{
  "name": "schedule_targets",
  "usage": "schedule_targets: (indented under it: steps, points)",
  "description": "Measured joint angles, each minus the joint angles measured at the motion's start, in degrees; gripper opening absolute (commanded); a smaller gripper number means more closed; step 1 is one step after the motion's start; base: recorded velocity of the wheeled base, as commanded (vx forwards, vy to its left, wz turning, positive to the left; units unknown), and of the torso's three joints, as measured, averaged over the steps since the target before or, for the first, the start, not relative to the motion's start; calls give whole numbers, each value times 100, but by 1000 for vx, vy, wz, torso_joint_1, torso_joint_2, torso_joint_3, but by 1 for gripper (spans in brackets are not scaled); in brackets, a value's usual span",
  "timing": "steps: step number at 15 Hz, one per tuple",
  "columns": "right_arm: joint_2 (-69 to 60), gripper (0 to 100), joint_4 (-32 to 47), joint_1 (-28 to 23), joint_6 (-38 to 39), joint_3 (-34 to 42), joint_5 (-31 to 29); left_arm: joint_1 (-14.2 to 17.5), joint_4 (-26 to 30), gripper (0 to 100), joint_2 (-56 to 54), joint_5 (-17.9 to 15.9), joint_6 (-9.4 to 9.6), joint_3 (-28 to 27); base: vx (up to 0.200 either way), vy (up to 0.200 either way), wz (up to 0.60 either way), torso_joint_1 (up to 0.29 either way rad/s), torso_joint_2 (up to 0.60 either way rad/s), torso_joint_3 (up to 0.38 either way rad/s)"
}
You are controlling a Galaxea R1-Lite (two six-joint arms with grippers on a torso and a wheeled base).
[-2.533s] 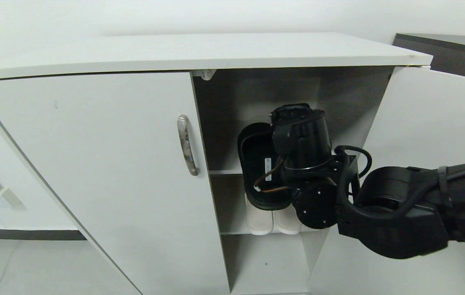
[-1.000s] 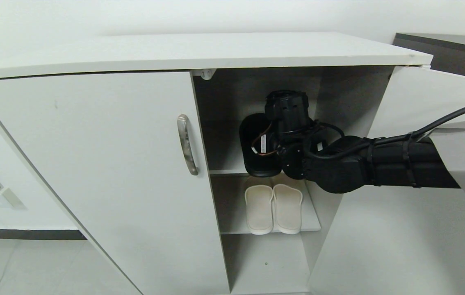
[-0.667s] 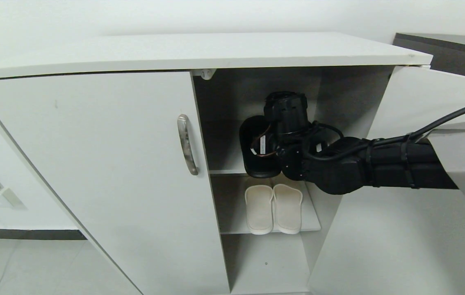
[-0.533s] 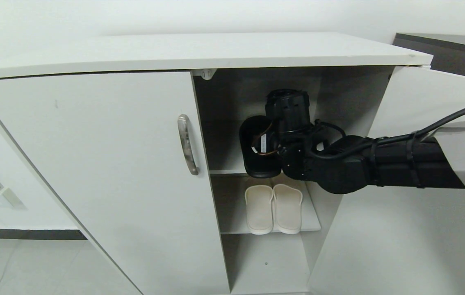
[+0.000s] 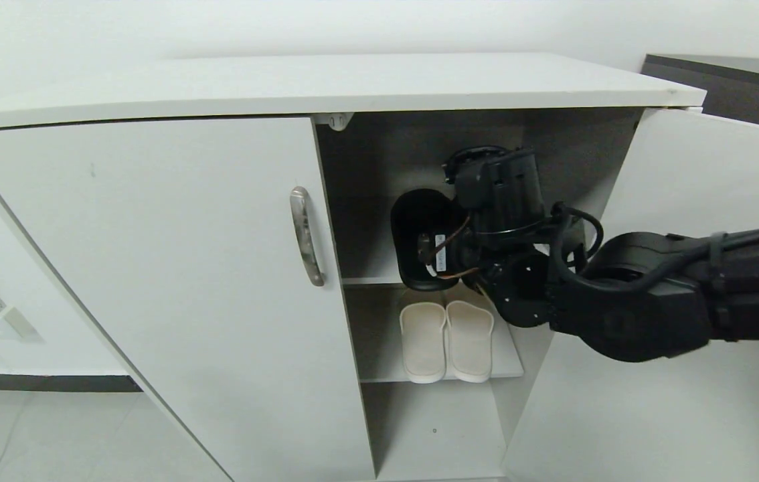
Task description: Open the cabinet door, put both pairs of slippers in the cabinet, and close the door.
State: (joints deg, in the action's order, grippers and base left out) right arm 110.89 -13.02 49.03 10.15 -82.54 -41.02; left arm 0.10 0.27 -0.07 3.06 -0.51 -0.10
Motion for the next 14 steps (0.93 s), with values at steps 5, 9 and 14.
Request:
schedule_targets:
  steps: [5,9,14]
  points:
    - [-1023,100,-688,367,0,1655,199,-7,0,0,0,-2,16,0,0,0,0,0,0,0]
    - [-1504,0,-1853,642,-39,2864,407,-2,0,0,0,-11,30,2,0,0,0,0,0,0]
    - [-1651,0,-2046,645,-68,3072,471,-5,0,0,0,-27,30,2,0,0,0,0,0,0]
